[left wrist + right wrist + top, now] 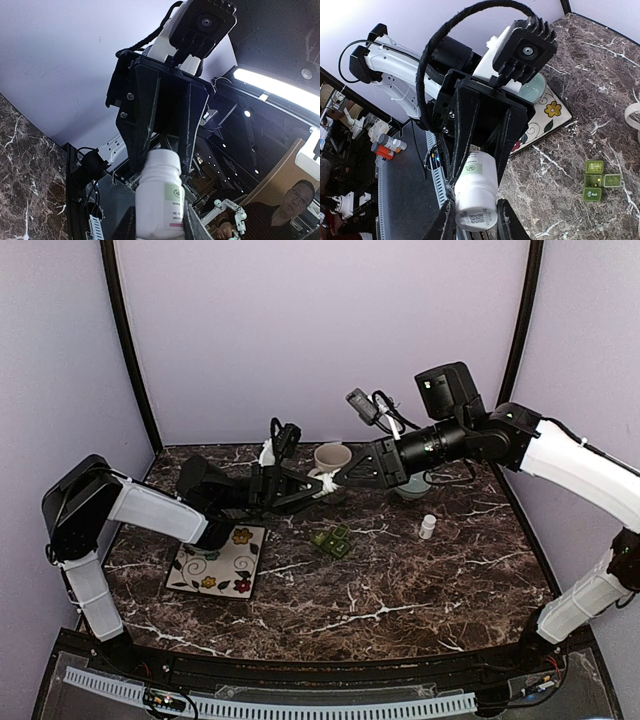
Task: Sort the pills into containers
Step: Screw the lid of the pill bottle onto the pill bottle.
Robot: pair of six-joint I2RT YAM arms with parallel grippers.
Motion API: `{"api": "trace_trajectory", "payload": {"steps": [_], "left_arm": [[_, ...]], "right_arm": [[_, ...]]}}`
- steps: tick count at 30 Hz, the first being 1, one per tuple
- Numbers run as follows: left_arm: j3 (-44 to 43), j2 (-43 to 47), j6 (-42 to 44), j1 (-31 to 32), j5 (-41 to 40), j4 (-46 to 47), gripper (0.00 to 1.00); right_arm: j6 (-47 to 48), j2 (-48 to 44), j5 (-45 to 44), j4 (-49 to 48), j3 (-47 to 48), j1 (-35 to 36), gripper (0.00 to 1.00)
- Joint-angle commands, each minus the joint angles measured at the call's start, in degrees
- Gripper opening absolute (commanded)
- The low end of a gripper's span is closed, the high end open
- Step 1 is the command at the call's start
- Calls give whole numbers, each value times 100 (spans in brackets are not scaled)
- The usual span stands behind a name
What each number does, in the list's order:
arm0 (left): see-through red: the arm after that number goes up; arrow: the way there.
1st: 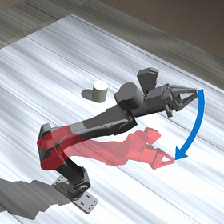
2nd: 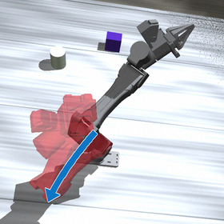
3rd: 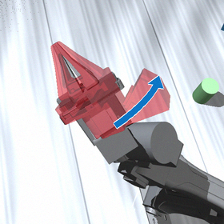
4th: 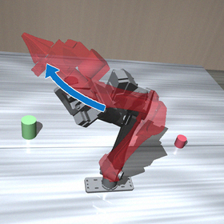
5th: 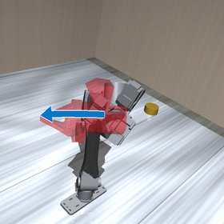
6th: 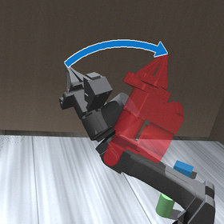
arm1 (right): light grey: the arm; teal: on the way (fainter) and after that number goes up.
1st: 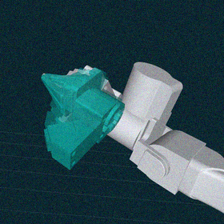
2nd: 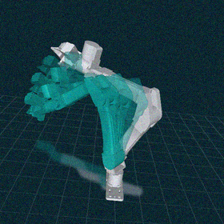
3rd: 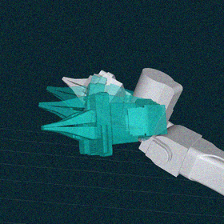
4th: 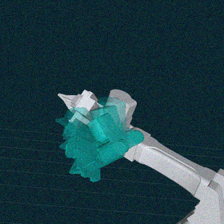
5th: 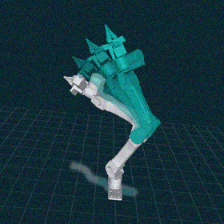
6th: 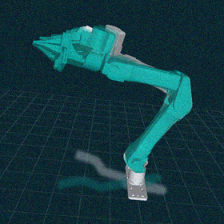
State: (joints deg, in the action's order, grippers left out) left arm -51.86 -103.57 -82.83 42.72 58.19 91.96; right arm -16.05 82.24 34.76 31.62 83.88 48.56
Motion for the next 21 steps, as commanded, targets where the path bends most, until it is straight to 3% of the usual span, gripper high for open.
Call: {"api": "trace_trajectory", "payload": {"steps": [1, 9, 21], "left_arm": [[-362, 21, -26, 88, -94, 771, 0], [-445, -5, 75, 92, -222, 745, 0], [-446, 295, 816, 109, -351, -130, 0]], "right_arm": [[-251, 243, 154, -261, -62, 67, 0], [-776, 255, 165, -551, -205, 76, 0], [-611, 285, -480, -261, 40, 308, 0]]}}
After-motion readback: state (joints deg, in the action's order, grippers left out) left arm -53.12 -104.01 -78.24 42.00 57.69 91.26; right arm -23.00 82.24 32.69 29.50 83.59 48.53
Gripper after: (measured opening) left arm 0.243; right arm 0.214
